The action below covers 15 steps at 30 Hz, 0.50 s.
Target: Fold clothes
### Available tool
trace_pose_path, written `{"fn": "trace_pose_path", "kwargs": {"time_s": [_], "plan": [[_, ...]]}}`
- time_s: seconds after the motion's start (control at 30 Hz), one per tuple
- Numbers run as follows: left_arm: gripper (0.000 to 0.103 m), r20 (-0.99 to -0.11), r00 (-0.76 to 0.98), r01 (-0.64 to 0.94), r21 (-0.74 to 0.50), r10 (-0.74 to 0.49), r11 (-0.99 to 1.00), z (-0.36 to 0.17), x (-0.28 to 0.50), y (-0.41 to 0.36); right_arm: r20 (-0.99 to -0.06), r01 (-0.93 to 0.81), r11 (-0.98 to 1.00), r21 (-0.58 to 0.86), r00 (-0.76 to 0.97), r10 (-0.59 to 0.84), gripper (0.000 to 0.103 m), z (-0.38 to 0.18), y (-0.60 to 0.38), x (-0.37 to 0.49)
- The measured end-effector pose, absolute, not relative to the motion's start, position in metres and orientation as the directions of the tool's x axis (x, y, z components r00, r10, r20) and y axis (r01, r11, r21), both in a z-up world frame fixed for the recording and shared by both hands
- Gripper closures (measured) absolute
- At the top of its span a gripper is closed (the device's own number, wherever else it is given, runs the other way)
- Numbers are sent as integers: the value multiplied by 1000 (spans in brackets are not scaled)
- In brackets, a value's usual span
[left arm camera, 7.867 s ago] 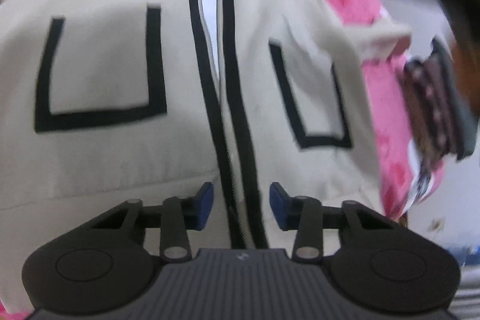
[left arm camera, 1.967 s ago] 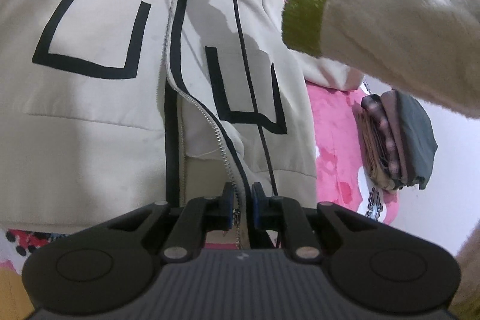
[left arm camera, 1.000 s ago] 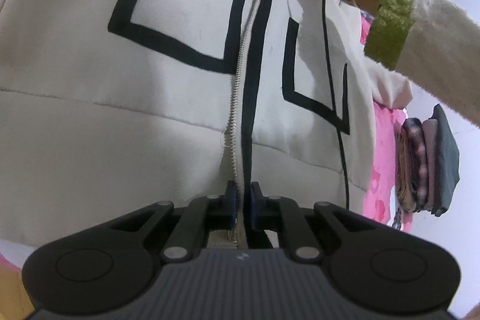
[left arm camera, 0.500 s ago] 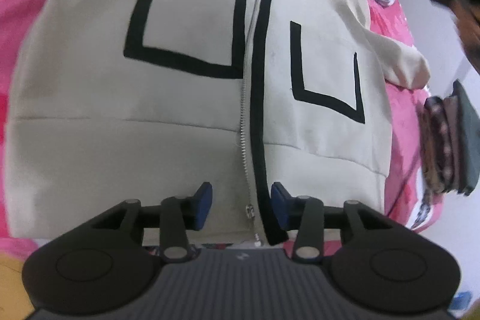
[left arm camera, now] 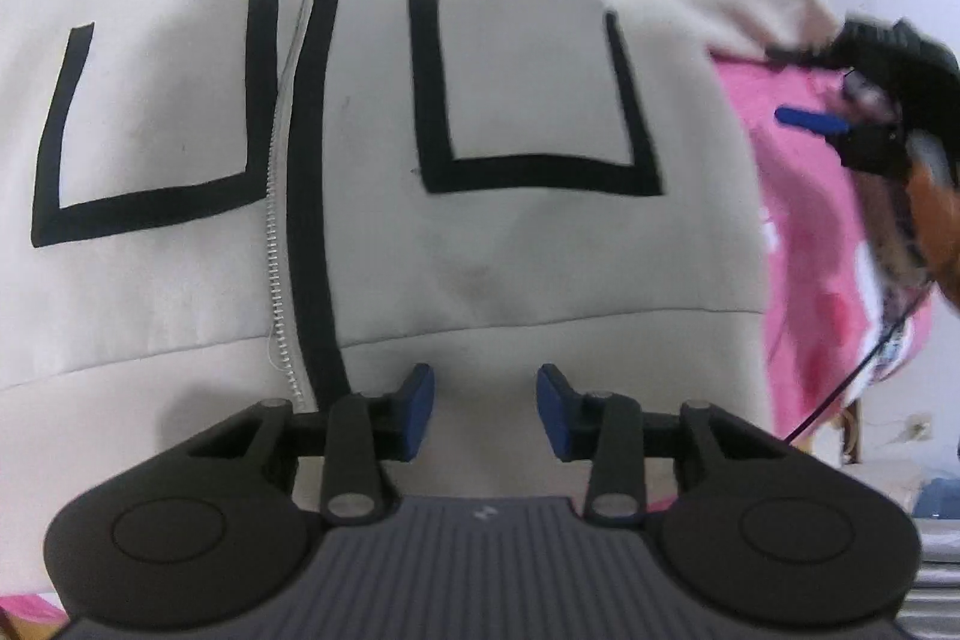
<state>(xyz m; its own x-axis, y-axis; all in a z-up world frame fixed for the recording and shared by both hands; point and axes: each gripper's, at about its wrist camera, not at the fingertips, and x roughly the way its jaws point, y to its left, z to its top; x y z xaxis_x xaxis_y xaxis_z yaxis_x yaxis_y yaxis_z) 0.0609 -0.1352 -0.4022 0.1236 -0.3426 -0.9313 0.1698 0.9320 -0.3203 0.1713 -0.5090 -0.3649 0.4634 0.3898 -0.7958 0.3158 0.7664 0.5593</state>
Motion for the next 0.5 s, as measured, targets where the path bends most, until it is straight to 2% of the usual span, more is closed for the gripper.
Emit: {"fn": "trace_pose_path", "kwargs": {"time_s": [0.03, 0.07, 0.13, 0.17, 0.2, 0.23, 0.27, 0.3, 0.33, 0.4, 0.5], "plan": [[64, -934, 124, 172, -313, -335, 934, -403, 61, -136, -783, 383, 710, 591, 483, 391, 44, -378, -522, 179], [64, -936, 125, 174, -305, -328, 936, -402, 60, -137, -781, 444, 658, 608, 484, 396, 37, -393, -532, 187], [64, -946, 124, 185, -274, -299, 944, -402, 58, -140, -770, 545, 545, 637, 492, 407, 33, -421, -550, 202], [64, -951, 124, 191, -259, -285, 947, -402, 56, -142, -746, 555, 499, 665, 517, 420, 28, -426, -555, 207], [64, -955, 123, 197, -243, -270, 950, -402, 55, -143, -727, 551, 475, 686, 542, 422, 29, -428, -557, 212], [64, -958, 123, 198, -233, -260, 952, -403, 55, -145, -720, 515, 509, 689, 569, 399, 36, -422, -555, 216], [64, -961, 122, 200, -222, -249, 954, -403, 55, -146, -716, 486, 543, 685, 588, 377, 64, -417, -553, 220], [64, -963, 121, 201, -212, -239, 956, -404, 55, -147, -726, 477, 572, 667, 587, 358, 79, -414, -553, 226], [64, -966, 120, 206, -201, -229, 958, -404, 55, -149, -732, 468, 594, 654, 588, 343, 83, -412, -554, 231], [64, -971, 121, 224, -177, -208, 958, -404, 54, -154, -722, 453, 600, 659, 603, 338, 98, -408, -562, 242], [65, -975, 118, 246, -156, -189, 957, -404, 53, -158, -709, 422, 624, 658, 627, 323, 101, -399, -572, 259]]}}
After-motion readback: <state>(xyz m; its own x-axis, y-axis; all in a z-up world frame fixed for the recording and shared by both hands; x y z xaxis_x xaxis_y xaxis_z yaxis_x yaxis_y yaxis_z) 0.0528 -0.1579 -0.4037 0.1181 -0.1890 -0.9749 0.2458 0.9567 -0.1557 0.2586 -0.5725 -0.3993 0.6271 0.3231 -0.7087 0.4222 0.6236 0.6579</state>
